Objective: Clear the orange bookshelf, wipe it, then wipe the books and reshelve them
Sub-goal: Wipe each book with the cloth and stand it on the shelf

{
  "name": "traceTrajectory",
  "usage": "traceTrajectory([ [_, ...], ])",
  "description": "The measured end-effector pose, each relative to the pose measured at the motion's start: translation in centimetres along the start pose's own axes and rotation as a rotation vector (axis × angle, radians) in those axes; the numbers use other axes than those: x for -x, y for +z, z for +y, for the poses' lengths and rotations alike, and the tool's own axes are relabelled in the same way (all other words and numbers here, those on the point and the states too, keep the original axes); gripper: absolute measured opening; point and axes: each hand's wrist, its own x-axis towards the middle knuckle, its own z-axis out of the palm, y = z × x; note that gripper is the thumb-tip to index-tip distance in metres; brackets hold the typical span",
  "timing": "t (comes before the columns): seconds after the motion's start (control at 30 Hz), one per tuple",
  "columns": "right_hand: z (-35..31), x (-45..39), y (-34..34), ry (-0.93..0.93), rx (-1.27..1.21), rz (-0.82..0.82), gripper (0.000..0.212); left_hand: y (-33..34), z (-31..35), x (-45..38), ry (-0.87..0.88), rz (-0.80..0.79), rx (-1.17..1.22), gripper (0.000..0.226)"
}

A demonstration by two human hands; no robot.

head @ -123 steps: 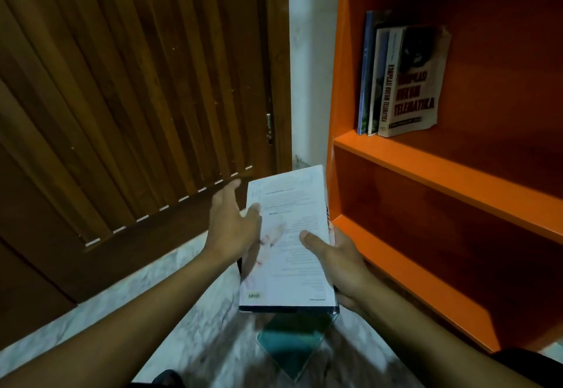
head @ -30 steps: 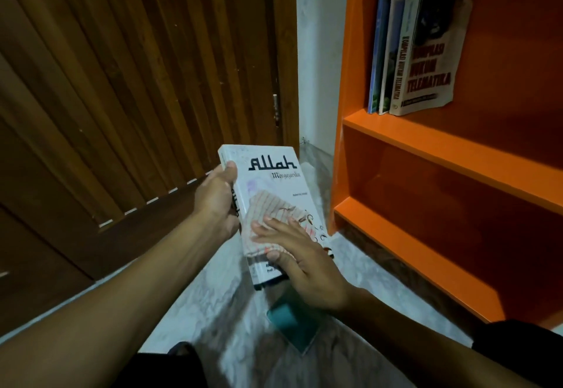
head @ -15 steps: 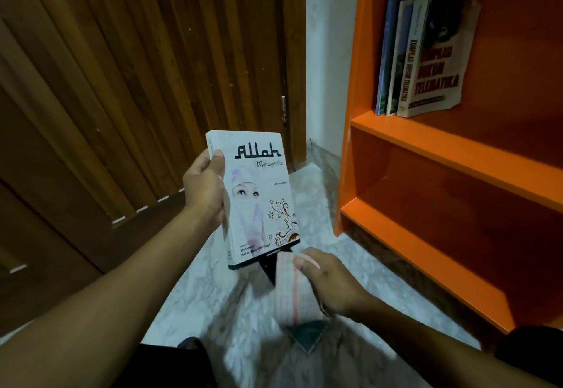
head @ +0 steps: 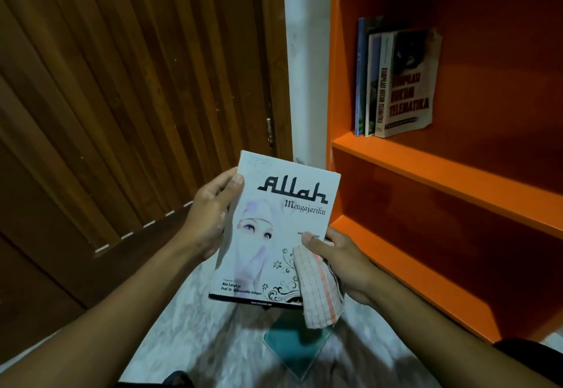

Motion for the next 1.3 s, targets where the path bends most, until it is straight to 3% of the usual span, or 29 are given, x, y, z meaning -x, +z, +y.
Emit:
traceTrajectory([
  [0.23, -3.7, 0.5, -1.1, -0.138, -0.034, 0.102, 0.033, -1.2, 1.6, 0.3, -0.056, -0.211, -0.454, 0.029],
  [0.33, -5.9, 0.7, -2.0, -0.184, 0.015, 0.11, 0.035, -1.1, 1.9, -0.1, -0.107, -0.208, -0.405, 0.026],
  [0.43, -8.5, 1.0, -2.8, -0.225, 0.113, 0.106, 0.028, 0.2, 2.2, -0.8, -0.035, -0.175, -0.353, 0.028],
  [0.53, -10.8, 0.5, -4.2, -0.291, 0.244, 0.236, 0.031, 1.8, 2.4, -1.8, 0.035, -0.104, -0.318, 0.024],
  [0.63, -11.8, -0.2, -6.1, -0.226, 0.159, 0.428, 0.057, 4.0, 3.1, -3.0, 0.088, 0.001, -0.28, 0.017],
  [0.77, -12.1, -0.1, -8.9, 0.002, -0.087, 0.374, 0.112, 7.4, 4.7, -5.6, 0.13, 0.086, -0.191, 0.012],
  [0.83, -12.7, 0.2, -9.8, 0.018, -0.146, 0.382, 0.1, 9.4, 5.2, -7.1, 0.18, 0.097, -0.206, 0.008],
  [0.93, -15.4, 1.1, -10.2, -0.077, -0.14, 0.467, 0.035, 12.6, 5.5, -9.8, 0.202, 0.117, -0.215, 0.008],
  [0.97, -16.2, 1.1, -10.6, -0.119, -0.112, 0.5, 0.022, 13.7, 5.3, -10.9, 0.202, 0.124, -0.22, 0.01],
  [1.07, -18.4, 1.3, -11.6, -0.209, -0.026, 0.567, 0.013, 17.2, 4.4, -13.8, 0.172, 0.114, -0.263, 0.006],
  [1.3, -19.9, 2.0, -14.0, -0.292, 0.044, 0.629, 0.016, 26.0, 1.9, -18.3, 0.179, 0.195, -0.285, 0.011],
])
